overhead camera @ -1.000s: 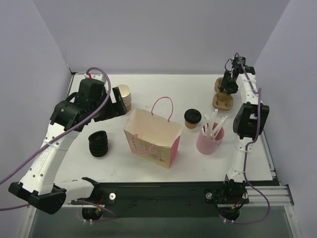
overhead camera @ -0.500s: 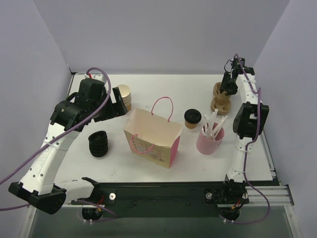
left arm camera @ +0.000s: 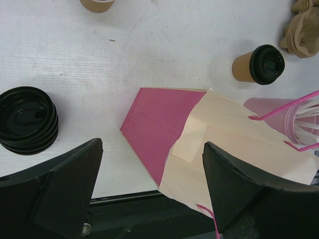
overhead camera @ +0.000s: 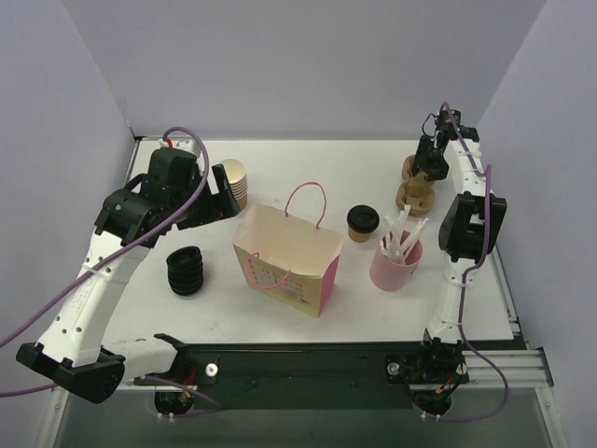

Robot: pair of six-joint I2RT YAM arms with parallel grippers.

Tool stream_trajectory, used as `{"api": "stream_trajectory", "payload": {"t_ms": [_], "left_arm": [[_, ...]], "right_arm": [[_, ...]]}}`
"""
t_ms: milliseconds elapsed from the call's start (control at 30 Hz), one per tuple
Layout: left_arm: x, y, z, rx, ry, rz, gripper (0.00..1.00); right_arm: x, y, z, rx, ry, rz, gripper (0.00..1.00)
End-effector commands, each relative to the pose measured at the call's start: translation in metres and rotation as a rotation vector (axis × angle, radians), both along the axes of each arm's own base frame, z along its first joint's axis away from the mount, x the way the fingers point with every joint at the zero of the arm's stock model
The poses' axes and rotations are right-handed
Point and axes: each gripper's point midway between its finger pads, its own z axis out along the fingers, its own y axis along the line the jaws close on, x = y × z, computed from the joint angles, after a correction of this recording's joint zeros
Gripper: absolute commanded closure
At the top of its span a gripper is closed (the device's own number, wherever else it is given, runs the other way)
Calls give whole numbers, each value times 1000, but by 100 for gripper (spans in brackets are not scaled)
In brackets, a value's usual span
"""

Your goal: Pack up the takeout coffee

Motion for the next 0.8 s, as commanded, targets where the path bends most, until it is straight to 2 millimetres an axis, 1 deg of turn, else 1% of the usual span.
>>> {"api": "stream_trajectory", "payload": {"t_ms": [0,200,633,767], "left_arm": [[3,0,7,-16,-34,-8,8],[1,2,5,-13,-33,-3,8],[1,7,0,-1,-23,6,8],[2,8,-1,1,-22,9,8]], "right_arm": [[-7,-4,-4,-12,26,-22,54],[-8,-5,-12,-20,44,-31,53],[-6,-4,-28,-16,67,-40,56],[-4,-5,-30,-27,69,-37,56]]}}
